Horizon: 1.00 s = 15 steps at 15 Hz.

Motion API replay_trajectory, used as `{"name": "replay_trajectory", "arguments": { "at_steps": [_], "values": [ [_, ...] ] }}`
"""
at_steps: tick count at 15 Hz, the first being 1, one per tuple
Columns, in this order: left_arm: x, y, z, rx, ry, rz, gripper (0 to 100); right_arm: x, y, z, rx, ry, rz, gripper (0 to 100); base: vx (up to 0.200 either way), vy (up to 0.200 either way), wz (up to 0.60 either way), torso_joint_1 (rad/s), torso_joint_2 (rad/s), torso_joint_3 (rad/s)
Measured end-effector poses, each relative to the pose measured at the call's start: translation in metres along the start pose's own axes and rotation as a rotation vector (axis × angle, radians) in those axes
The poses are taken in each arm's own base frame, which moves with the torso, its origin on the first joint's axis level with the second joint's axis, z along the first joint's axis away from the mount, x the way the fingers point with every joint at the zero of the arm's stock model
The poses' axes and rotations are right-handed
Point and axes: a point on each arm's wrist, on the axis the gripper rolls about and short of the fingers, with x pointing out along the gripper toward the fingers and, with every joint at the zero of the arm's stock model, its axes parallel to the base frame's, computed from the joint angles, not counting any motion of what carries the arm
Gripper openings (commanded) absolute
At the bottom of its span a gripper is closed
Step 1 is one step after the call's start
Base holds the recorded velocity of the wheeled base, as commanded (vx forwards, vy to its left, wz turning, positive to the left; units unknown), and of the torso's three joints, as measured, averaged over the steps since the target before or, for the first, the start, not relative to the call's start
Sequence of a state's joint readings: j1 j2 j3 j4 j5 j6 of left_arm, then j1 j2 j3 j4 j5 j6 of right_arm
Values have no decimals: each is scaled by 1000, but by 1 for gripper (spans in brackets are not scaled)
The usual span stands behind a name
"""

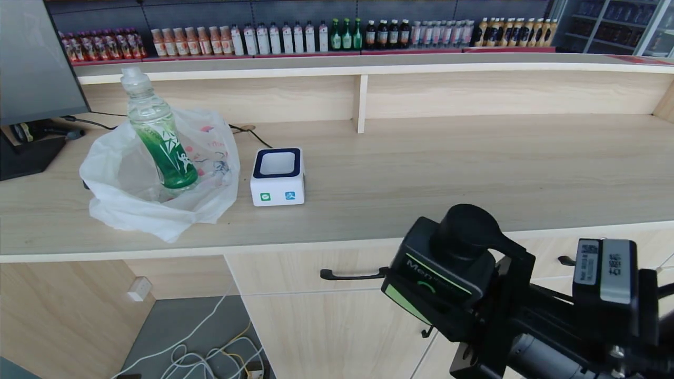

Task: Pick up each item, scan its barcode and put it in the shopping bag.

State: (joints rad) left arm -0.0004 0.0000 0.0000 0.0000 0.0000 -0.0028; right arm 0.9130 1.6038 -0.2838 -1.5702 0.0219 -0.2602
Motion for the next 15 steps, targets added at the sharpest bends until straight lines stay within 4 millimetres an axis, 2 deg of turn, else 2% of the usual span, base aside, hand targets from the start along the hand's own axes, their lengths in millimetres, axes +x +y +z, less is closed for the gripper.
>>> {"name": "replay_trajectory", "arguments": {
  "at_steps": [3, 7, 11, 15],
  "values": [
    [0, 0, 0, 0, 0, 0, 100, -4, -20, -9, 77, 53, -160, 0, 0, 0, 0, 0, 0, 0],
    [0, 0, 0, 0, 0, 0, 100, 2, -64, -11, 58, 38, -375, 0, 0, 0, 0, 0, 0, 0],
    [0, 0, 0, 3, 0, 0, 100, 6, -90, -12, 62, 23, -522, 0, 0, 0, 0, 0, 0, 0],
    [0, 0, 0, 2, 0, -1, 100, 29, -106, 12, 43, -113, -576, 0, 0, 0, 0, 0, 0, 0]
  ]
}}
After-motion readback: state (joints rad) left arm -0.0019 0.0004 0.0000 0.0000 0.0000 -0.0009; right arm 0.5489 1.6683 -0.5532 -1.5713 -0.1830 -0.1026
